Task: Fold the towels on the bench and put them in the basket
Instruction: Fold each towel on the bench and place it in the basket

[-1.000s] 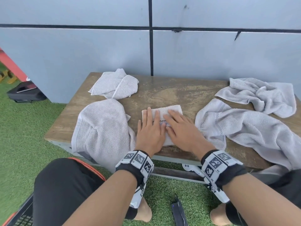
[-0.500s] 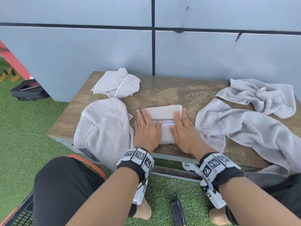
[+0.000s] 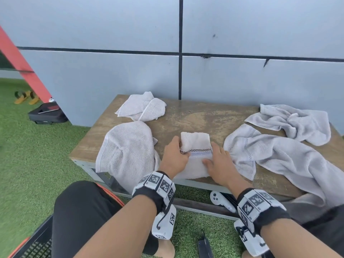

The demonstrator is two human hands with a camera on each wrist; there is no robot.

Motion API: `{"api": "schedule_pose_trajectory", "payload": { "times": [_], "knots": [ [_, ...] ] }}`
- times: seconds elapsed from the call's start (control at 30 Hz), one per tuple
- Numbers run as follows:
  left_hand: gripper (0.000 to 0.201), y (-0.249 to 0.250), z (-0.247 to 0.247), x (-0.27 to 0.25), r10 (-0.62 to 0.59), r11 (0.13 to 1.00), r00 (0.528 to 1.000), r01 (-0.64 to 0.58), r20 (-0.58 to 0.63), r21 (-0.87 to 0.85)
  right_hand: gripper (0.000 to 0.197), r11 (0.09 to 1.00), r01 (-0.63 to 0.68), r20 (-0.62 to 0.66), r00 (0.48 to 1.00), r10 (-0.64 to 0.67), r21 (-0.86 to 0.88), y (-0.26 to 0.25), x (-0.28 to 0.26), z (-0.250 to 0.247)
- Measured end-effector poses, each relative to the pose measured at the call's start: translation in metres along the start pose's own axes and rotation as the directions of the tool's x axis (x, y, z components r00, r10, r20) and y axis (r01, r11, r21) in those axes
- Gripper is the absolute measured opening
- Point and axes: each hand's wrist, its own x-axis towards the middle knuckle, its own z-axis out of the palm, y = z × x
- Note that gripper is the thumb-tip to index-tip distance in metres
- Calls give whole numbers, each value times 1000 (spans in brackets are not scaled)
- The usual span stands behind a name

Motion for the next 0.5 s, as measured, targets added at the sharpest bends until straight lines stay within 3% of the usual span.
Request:
{"api": "schedule_pose_trajectory", "payload": {
  "times": [0.2,0.3,0.37,0.5],
  "knots": [
    [36,17,-32,-18,48,949,999,-51,-19,-310,23,924,-116,49,993,106,365,-19,-20,-25],
    [42,26,-53,-26,90,914,996,-87,-13,-397,32,821,-166,89,986,141,547,-36,-28,-36],
    [45,30,-69,-31,101,894,995,-99,-18,-436,27,767,-156,92,988,126,622,-50,-32,-42],
    [48,28,-103,-41,79,887,992,-115,-98,-447,18,737,-82,101,995,19,671,-80,-31,-51]
  ]
}}
